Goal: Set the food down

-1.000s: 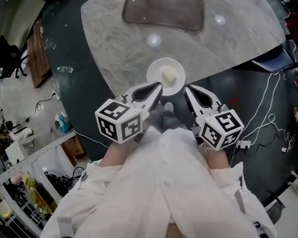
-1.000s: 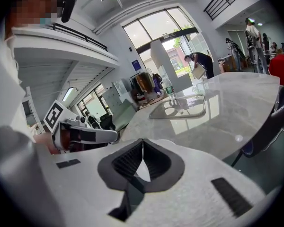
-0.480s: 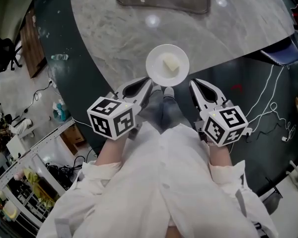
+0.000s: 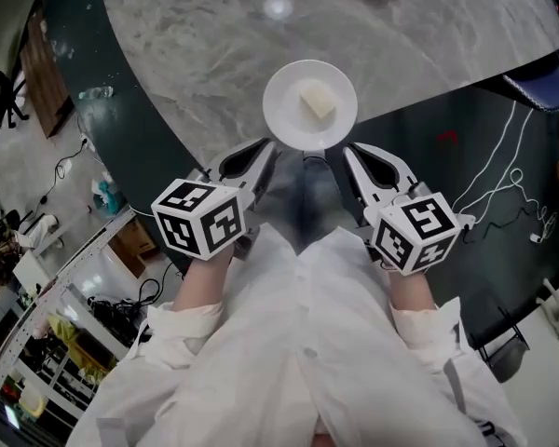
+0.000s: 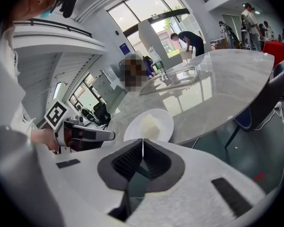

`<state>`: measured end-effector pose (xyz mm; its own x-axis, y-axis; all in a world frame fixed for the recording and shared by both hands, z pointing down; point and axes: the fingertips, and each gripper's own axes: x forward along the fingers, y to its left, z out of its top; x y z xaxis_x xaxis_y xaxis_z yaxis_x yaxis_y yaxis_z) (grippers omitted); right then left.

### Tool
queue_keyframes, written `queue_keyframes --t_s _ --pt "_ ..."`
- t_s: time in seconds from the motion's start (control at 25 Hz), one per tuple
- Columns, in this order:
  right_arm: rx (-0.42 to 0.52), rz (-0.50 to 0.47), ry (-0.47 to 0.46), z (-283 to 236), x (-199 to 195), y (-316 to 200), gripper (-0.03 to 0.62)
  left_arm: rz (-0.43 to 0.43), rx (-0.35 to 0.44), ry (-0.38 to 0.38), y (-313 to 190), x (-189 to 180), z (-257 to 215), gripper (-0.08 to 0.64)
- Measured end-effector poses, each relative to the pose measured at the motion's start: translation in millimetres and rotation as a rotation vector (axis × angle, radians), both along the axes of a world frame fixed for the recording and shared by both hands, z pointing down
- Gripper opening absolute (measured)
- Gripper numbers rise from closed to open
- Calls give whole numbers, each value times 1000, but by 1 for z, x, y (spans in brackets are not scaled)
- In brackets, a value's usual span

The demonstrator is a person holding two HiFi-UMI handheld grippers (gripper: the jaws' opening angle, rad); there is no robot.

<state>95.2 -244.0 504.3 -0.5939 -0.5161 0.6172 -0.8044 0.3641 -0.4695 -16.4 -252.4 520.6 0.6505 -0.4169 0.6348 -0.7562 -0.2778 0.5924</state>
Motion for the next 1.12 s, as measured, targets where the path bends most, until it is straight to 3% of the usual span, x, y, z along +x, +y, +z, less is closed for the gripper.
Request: queue_keyframes --t_s 0.52,0.88,0.92,0.96,1.12 --pt "-64 -5 -20 34 -2 -2 5 -25 -53 16 -6 0 30 25" --pt "-94 61 -69 41 5 -9 8 -58 -58 14 -14 -9 32 26" --pt "-99 62 -75 41 4 -10 41 -59 -60 21 -16 -8 31 26" --pt "-106 63 -79 42 4 -10 118 -59 -59 25 -17 -8 30 26" --pt "-111 90 -60 43 6 -14 133 -53 -60 30 -19 -7 28 41"
